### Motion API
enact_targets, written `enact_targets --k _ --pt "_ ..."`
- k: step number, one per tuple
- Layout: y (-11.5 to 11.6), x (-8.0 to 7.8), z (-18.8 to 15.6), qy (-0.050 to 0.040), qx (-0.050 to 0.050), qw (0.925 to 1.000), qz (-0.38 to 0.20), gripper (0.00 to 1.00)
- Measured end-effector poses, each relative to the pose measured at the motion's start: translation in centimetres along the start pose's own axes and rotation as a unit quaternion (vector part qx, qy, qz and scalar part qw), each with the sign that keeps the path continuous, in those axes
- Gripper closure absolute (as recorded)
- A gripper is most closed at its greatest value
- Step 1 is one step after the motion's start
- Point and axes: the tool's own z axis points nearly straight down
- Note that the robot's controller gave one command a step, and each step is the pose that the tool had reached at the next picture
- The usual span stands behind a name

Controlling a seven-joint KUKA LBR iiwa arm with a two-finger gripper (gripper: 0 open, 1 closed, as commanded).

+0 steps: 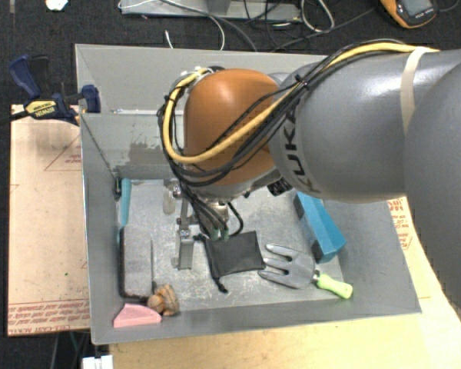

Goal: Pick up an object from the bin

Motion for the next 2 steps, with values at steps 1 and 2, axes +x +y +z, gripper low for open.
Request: enact_targets --k 1,2 --pt "-1.7 -3.8 6.3 -0.0039 0.0 0.9974 -0.072 0.0" --pt "-5.6 -0.4 4.2 -0.0057 -0.002 0.9993 -0.037 0.0"
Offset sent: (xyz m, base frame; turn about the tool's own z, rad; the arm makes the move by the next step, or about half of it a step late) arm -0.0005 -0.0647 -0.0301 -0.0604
